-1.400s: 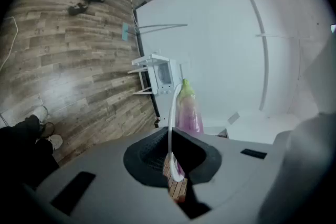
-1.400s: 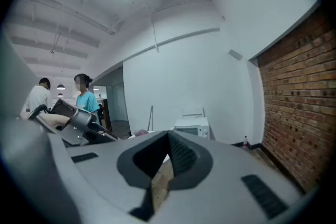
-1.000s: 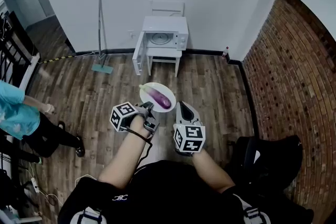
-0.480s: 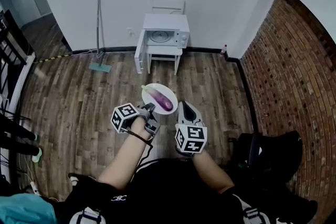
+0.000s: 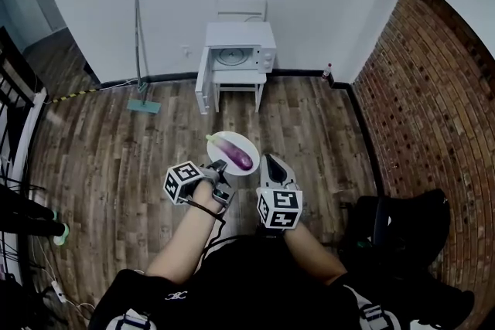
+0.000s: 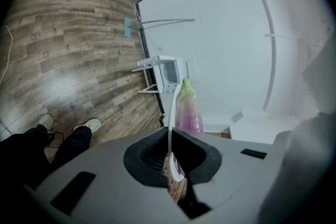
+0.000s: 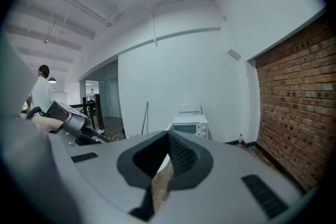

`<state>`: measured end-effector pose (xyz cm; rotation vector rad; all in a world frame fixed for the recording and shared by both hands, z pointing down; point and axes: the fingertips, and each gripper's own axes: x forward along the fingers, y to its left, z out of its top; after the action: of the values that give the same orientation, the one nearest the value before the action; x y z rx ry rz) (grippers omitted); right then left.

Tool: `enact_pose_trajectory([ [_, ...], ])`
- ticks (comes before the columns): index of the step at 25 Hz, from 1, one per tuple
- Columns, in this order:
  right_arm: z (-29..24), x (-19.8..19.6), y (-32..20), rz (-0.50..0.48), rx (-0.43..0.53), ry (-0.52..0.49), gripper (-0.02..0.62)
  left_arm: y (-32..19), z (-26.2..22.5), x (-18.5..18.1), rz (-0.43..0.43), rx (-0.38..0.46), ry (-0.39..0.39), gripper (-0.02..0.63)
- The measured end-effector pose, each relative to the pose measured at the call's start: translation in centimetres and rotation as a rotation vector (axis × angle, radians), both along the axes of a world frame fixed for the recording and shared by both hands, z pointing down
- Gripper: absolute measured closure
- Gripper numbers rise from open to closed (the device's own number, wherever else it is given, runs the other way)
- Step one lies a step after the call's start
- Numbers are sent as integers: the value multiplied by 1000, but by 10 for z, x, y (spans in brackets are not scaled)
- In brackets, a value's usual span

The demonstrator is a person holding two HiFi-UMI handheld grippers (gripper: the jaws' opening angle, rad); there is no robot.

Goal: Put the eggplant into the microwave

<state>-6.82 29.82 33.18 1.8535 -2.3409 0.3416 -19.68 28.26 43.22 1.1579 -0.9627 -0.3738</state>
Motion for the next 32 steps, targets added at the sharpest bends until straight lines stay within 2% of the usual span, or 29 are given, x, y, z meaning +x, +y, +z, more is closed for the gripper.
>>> enact_pose_trajectory([
  [4, -1, 4, -42, -13, 20, 8, 592, -35, 0, 2, -7, 8, -9, 591],
  [9, -6, 16, -106, -43, 35, -13, 592, -94, -7, 9, -56, 40, -19, 591],
  [19, -5, 74, -224, -76, 11, -37, 592, -206, -11, 68, -67, 32, -27, 592],
  [25, -6, 102, -276, -123, 16, -38, 592, -257, -10, 104, -91, 33, -31, 591],
  [32, 7, 121, -317, -145, -20, -84, 592, -294, -3, 118, -122, 29, -39, 591],
])
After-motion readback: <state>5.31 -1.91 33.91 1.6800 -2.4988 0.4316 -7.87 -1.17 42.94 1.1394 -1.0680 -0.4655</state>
